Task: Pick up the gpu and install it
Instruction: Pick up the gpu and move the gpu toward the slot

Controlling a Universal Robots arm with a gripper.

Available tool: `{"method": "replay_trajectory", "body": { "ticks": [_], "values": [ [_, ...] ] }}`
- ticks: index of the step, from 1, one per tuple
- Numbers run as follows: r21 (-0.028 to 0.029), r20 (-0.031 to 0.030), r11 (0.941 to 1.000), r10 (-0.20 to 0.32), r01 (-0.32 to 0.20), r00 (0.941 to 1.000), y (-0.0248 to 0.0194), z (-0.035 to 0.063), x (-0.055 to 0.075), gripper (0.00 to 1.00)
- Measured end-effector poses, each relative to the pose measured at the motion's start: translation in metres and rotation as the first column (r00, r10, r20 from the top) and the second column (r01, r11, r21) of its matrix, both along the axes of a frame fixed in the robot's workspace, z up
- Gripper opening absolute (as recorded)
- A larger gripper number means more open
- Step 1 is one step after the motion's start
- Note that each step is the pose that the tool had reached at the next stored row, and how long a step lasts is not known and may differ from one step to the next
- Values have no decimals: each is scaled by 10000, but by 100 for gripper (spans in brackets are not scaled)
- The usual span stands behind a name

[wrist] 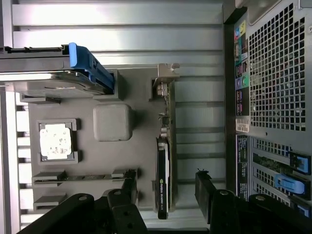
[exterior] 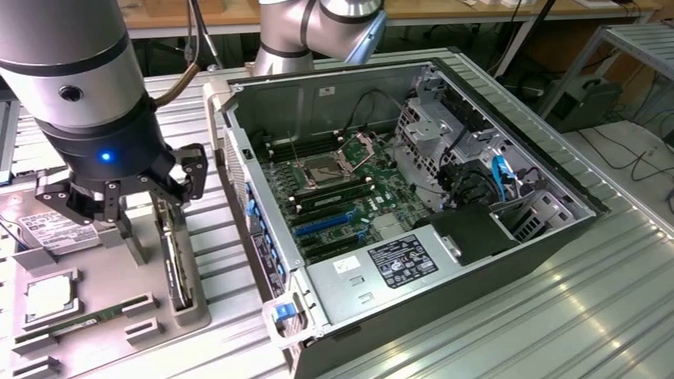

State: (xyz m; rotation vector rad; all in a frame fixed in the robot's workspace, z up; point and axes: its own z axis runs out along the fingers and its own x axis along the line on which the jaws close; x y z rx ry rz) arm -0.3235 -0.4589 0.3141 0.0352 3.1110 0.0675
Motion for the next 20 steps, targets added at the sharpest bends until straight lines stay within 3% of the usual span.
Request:
{"method": "replay_trajectory", "body": {
  "ticks": [20],
  "values": [
    [-2,-1,9981,-612,612,9981,19,-219,0,60]
  ]
}}
